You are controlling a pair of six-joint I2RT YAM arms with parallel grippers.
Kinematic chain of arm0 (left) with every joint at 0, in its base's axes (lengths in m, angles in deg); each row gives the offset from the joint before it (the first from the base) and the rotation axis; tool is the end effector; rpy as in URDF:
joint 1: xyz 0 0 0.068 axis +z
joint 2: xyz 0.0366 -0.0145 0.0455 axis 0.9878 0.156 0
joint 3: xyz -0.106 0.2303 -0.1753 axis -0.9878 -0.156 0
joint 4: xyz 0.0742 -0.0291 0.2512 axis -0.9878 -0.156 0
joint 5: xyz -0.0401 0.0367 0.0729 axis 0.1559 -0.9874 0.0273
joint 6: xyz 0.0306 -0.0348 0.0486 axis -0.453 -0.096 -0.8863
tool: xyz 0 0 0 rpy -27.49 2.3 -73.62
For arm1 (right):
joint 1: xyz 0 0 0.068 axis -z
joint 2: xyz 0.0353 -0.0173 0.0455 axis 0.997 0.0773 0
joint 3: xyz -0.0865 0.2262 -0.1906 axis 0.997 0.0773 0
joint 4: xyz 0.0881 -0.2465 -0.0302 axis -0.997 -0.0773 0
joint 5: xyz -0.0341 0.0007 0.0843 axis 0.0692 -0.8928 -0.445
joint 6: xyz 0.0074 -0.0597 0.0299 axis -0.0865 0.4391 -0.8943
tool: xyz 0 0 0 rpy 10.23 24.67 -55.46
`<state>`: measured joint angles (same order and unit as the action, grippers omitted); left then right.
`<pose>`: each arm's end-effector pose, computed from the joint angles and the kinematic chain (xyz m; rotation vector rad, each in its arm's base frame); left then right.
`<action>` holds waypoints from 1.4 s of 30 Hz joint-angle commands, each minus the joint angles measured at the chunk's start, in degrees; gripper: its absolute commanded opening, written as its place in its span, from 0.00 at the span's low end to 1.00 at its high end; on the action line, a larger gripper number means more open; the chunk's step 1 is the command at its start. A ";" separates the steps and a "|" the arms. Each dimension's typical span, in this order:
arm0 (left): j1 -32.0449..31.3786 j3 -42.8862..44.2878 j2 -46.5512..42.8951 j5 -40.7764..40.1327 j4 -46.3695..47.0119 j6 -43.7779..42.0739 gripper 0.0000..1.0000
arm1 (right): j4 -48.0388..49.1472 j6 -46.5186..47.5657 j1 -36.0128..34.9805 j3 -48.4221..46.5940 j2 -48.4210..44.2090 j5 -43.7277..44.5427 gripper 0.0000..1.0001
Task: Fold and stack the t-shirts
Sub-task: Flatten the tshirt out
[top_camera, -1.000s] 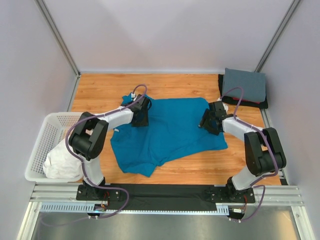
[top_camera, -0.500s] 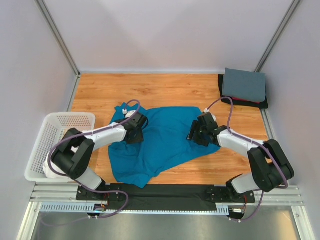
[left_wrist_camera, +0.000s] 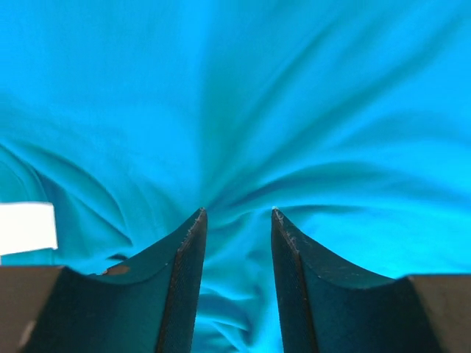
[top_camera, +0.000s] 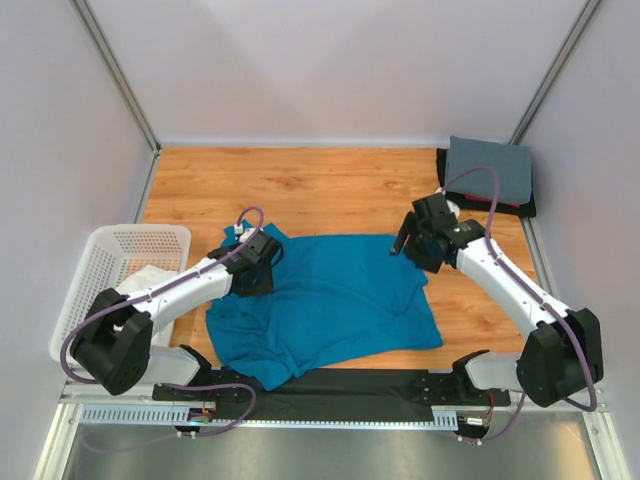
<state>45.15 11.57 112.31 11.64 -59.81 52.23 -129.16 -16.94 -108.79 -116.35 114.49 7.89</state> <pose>0.1989 -0.1257 0.2022 -0.2567 2.6735 -0.0316 0.2340 0.0953 0.2676 0.5160 2.6527 0.2536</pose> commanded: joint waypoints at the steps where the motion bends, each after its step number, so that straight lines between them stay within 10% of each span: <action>1: -0.16 7.32 -0.69 -2.29 -0.81 -3.80 0.48 | -1.20 -0.55 3.97 -3.61 -1.20 7.23 0.70; 8: -0.16 10.68 -0.24 -2.21 -0.73 -6.08 0.49 | 9.08 -1.43 15.29 2.02 4.24 5.76 0.71; 25: -0.16 6.02 -1.03 2.45 3.23 -6.00 0.48 | 23.85 2.70 15.05 6.24 17.34 -8.14 0.61; 28: -0.07 5.93 -1.65 2.10 2.97 -6.17 0.47 | 23.77 3.23 14.26 5.36 18.05 -8.58 0.48; 32: -0.07 5.67 -2.18 1.66 2.53 -6.17 0.47 | 23.77 4.80 10.41 4.83 14.99 -5.17 0.00; 42: -0.07 5.31 -2.09 1.75 2.88 -6.61 0.47 | 28.59 17.72 -11.57 9.83 4.43 12.17 0.01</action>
<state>45.13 17.20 111.48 13.67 -57.89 46.76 -104.20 -4.30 -116.09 -109.47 120.87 14.81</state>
